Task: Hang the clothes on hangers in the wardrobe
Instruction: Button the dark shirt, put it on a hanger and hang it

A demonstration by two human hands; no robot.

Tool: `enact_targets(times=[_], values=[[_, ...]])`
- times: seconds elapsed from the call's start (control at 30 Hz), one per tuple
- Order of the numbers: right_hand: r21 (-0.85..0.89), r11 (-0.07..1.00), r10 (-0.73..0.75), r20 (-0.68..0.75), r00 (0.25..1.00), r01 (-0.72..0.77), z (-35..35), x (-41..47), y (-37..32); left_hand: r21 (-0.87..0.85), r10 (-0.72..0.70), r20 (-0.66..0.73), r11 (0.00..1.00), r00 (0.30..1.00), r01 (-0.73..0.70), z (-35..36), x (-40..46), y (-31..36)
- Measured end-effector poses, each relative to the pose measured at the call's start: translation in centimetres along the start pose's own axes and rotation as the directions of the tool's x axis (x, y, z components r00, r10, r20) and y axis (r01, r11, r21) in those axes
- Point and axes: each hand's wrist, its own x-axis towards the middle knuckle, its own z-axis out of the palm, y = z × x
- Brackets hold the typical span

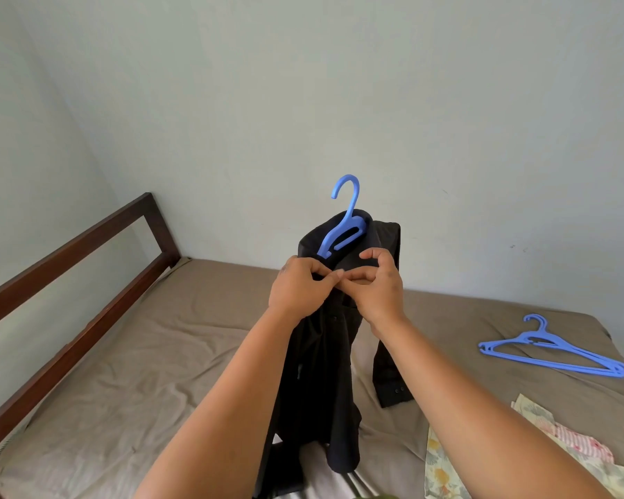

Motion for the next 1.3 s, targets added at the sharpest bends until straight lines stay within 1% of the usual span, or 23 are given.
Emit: enact_targets(times=[0.13,0.23,0.3,0.37,0.4,0.43,0.47,0.5,0.53,0.57,0.63,0.67,0.7,0.77,0.8,0.83,0.9,0.97,1.0,1.07,1.13,1.23,1.3], values=[[0.053,0.999,0.006,0.068,0.998,-0.009,0.1,-0.2,-0.1,-0.083,-0.052,-0.020,0.995,0.998,0.050,-0.4,0.0,0.2],[0.225,0.958,0.151,0.140,0.979,-0.180,-0.1,-0.1,-0.4,-0.110,-0.010,0.047,0.994,0.999,0.015,-0.7,0.0,0.3],[0.456,0.789,0.302,0.296,0.906,-0.412,-0.6,0.1,-0.3,-0.061,0.066,0.070,0.996,0.995,-0.062,-0.8,0.2,-0.2],[0.489,0.652,0.391,0.438,0.809,-0.580,-1.2,0.3,0.5,0.008,0.138,0.056,0.990,0.989,-0.138,-1.5,0.3,-0.5],[0.370,0.702,0.434,0.454,0.778,-0.608,-1.7,0.7,1.4,0.040,0.168,0.039,0.985,0.985,-0.170,-2.1,0.5,-0.5],[0.152,0.785,0.490,0.439,0.753,-0.600,-2.2,0.9,1.9,0.075,0.192,0.027,0.978,0.981,-0.194,-2.8,0.5,-0.4],[-0.169,0.842,0.537,0.364,0.761,-0.512,-2.9,1.2,2.4,0.119,0.217,0.020,0.969,0.976,-0.218,-3.7,0.7,-0.3],[-0.473,0.789,0.549,0.258,0.795,-0.391,-3.5,1.6,2.9,0.173,0.247,0.022,0.953,0.969,-0.247,-4.5,0.8,-0.1],[-0.651,0.703,0.485,0.143,0.863,-0.287,-4.1,2.0,3.2,0.228,0.283,0.030,0.932,0.959,-0.283,-5.4,1.1,0.2],[-0.660,0.695,0.398,0.024,0.917,-0.285,-4.6,2.4,3.0,0.274,0.323,0.039,0.907,0.946,-0.321,-6.1,1.2,0.6],[-0.423,0.873,0.145,-0.247,0.958,-0.241,-5.6,3.0,1.6,0.331,0.388,0.051,0.863,0.920,-0.382,-7.1,1.5,1.4],[-0.360,0.925,-0.010,-0.346,0.938,-0.123,-6.0,3.2,0.6,0.343,0.403,0.058,0.851,0.913,-0.397,-7.6,1.6,1.8],[-0.386,0.923,-0.158,-0.364,0.918,0.005,-6.3,3.4,-0.6,0.349,0.412,0.067,0.844,0.909,-0.408,-8.0,1.7,2.3],[-0.516,0.823,-0.367,-0.163,0.916,0.237,-7.0,4.3,-2.7,0.324,0.431,0.078,0.842,0.899,-0.432,-9.1,2.0,3.2],[-0.590,0.747,-0.384,-0.008,0.923,0.305,-7.3,4.9,-3.4,0.287,0.447,0.071,0.847,0.892,-0.447,-9.6,2.1,3.5],[-0.629,0.701,-0.336,0.123,0.934,0.335,-7.7,5.4,-4.2,0.236,0.462,0.059,0.855,0.885,-0.462,-10.1,2.3,3.8],[-0.628,0.710,-0.199,0.257,0.946,0.320,-8.6,5.9,-5.7,0.111,0.466,0.022,0.878,0.885,-0.465,-11.3,2.7,4.0],[-0.628,0.694,-0.211,0.288,0.934,0.351,-9.5,6.2,-6.7,0.038,0.430,-0.025,0.902,0.902,-0.429,-12.7,3.0,3.8],[-0.640,0.675,-0.246,0.274,0.930,0.368,-9.8,6.4,-7.0,0.073,0.411,-0.057,0.911,0.910,-0.406,-13.4,3.1,3.7],[-0.675,0.630,-0.341,0.205,0.918,0.384,-10.3,6.8,-7.6,0.238,0.408,-0.113,0.896,0.906,-0.375,-14.3,3.1,3.8],[-0.713,0.574,-0.431,0.155,0.889,0.403,-10.2,7.5,-8.3,0.381,0.391,-0.073,0.861,0.918,-0.336,-14.6,2.8,4.2],[-0.733,0.495,-0.532,0.169,0.830,0.466,-9.7,7.9,-9.3,0.648,0.236,-0.046,0.747,0.971,-0.151,-14.8,2.3,5.3],[-0.740,0.465,-0.554,0.185,0.812,0.486,-9.4,7.8,-10.0,0.657,0.289,-0.148,0.743,0.946,-0.124,-14.5,2.4,6.4]])
